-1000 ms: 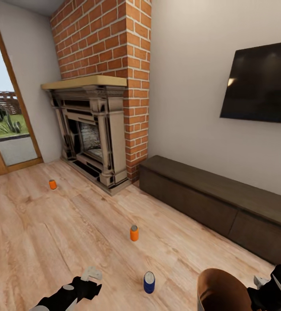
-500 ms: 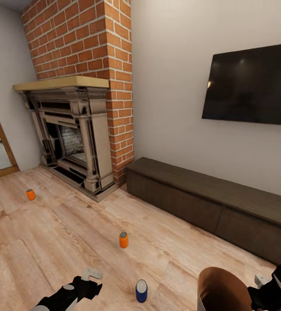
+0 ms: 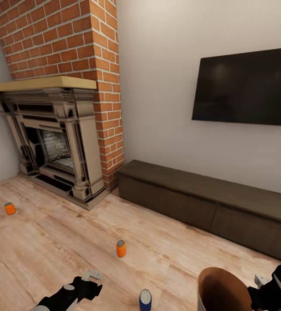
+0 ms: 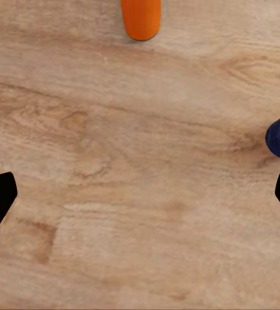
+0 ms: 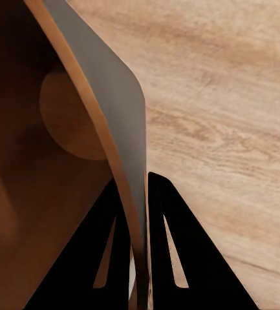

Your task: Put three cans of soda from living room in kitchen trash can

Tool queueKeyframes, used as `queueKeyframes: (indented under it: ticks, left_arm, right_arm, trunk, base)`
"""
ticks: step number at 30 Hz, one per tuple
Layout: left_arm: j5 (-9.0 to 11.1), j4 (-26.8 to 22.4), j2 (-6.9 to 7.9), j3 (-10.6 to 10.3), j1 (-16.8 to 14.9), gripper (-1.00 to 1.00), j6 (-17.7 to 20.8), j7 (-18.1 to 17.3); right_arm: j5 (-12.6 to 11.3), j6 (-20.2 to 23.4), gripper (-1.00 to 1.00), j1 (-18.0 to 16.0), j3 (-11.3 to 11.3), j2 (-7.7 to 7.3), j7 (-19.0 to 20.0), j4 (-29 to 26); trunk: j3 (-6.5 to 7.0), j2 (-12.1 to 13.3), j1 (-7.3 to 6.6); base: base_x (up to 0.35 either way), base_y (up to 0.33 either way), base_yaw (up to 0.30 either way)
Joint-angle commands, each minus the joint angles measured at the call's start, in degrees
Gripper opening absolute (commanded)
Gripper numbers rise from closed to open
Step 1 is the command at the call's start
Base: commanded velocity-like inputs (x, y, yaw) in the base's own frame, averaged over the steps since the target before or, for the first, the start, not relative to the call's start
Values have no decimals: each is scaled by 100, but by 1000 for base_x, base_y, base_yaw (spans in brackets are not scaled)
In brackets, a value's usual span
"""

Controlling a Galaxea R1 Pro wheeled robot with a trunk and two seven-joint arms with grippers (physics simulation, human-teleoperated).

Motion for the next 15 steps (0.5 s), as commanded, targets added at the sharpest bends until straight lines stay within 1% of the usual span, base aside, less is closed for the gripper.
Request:
queueKeyframes:
  ticks: [1, 4, 7, 10, 15]
  left_arm:
    - [0, 0, 0, -29, 0, 100, 1, 6]
    - [-4, 2, -2, -59, 0, 100, 2, 12]
    - [-7, 8, -46, -126, 0, 100, 3, 31]
    - [-4, 9, -62, -216, 0, 100, 6, 35]
    - [-1, 9, -68, -253, 0, 100, 6, 36]
  right_arm:
    - [-122, 47, -100, -3, -34, 0, 34, 2]
    - [-125, 47, -100, -3, -35, 0, 34, 2]
    - [-124, 47, -100, -3, -34, 6, 34, 2]
    - [-124, 47, -100, -3, -32, 8, 33, 2]
    - [-121, 47, -100, -3, -33, 2, 29, 2]
  trunk:
    - [5, 0, 0]
    - [19, 0, 0]
    - [32, 0, 0]
    - [46, 0, 0]
    - [69, 0, 0]
  base:
    - [254, 220, -238]
    - [262, 216, -238]
    - [297, 139, -238]
    - [313, 58, -238]
    - [321, 16, -237]
